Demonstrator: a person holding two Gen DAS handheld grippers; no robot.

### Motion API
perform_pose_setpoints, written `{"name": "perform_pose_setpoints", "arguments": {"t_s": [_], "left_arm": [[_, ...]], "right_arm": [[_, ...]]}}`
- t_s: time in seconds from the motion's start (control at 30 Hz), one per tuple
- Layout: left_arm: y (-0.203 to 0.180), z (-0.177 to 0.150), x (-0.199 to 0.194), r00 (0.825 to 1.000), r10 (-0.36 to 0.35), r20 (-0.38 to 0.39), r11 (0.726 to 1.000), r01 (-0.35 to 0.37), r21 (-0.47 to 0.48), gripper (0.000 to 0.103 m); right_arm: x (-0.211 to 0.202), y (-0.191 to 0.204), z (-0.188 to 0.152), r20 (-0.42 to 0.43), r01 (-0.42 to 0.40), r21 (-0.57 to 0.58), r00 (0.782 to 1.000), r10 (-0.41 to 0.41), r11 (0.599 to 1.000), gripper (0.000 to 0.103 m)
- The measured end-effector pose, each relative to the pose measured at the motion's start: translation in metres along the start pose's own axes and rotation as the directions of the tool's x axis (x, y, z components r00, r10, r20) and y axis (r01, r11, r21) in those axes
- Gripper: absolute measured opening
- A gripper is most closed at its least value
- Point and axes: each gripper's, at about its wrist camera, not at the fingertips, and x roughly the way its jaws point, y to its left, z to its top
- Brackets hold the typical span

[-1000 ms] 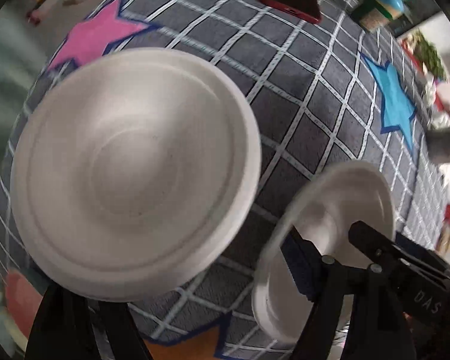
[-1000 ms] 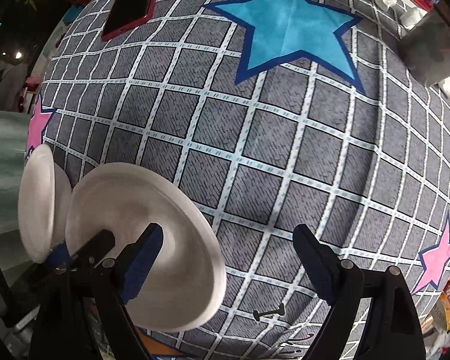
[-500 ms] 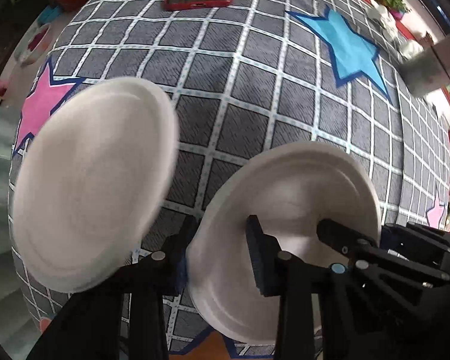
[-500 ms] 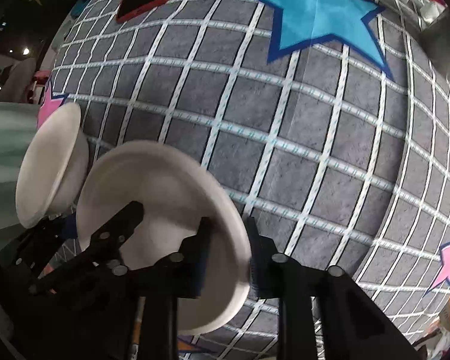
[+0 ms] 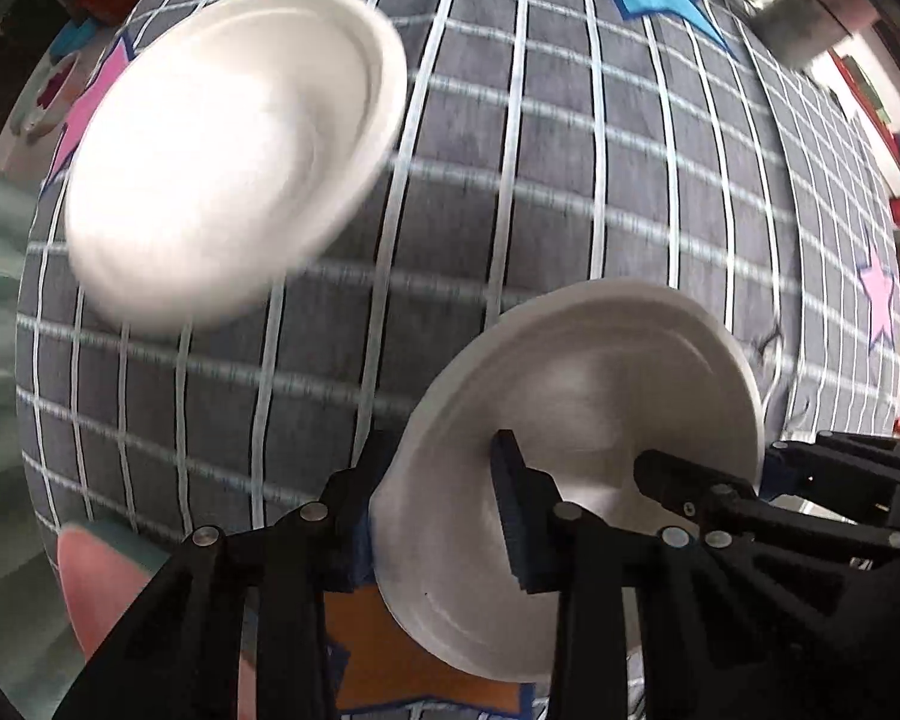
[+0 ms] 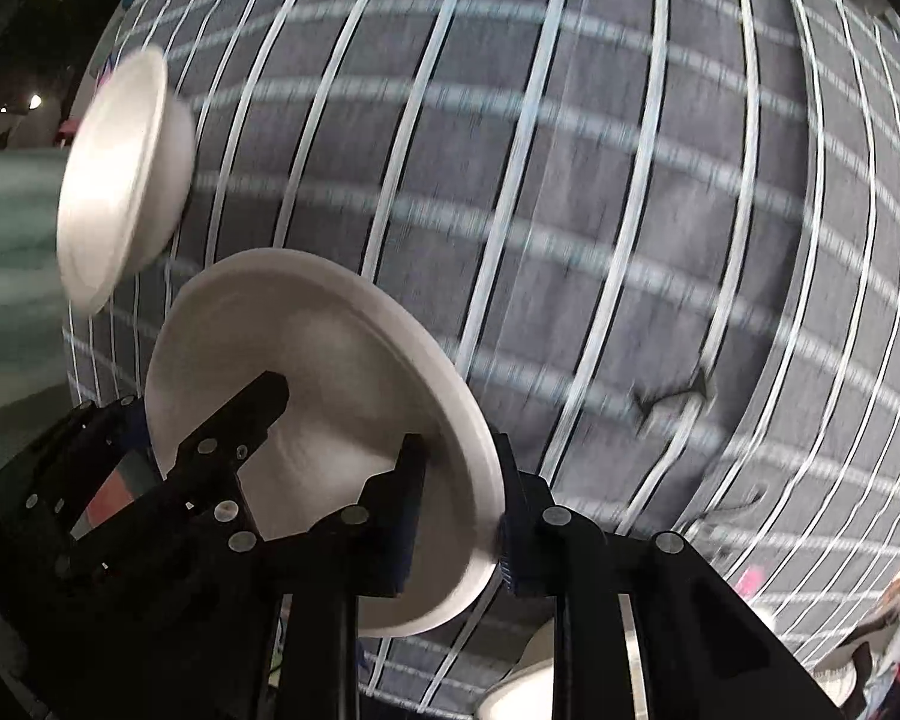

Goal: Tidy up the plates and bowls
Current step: 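Lift the second bowl with both grippers and carry it toward another bowl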

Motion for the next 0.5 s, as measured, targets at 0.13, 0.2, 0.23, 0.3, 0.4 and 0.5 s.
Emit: {"name": "perform_pose_setpoints", "arguments": {"t_s": [0.13,0.2,0.23,0.3,0.4,0.5], "left_arm": [[-0.004,-0.03,0.003,1.0,-0.003,-0.021,1.0,0.003,0.016,0.036],[-0.005,-0.048,0.001,1.0,-0.002,-0.028,1.0,0.003,0.023,0.036],[0.003,-0.07,-0.002,0.999,-0.003,-0.032,1.0,0.003,0.026,0.036],[0.006,-0.091,-0.002,0.999,-0.003,-0.044,1.0,0.004,0.024,0.036],[0.014,-0.12,-0.008,0.999,-0.002,-0.046,1.0,0.003,0.02,0.036],[0.045,-0.152,-0.033,1.0,0.0,-0.027,1.0,0.001,0.02,0.036]], "right_arm": [[0.014,0.005,-0.018,-0.022,-0.008,0.013,1.0,0.008,1.0,0.024],[0.021,0.007,-0.029,-0.034,-0.013,0.021,0.999,0.014,1.0,0.024],[0.024,0.009,-0.034,-0.037,-0.011,0.02,0.999,0.012,1.0,0.024],[0.03,0.011,-0.047,-0.045,-0.012,0.022,0.999,0.013,1.0,0.024],[0.036,0.013,-0.054,-0.054,-0.025,0.036,0.998,0.027,0.999,0.024],[0.037,0.017,-0.067,-0.04,-0.037,0.041,0.998,0.039,0.998,0.024]]}}
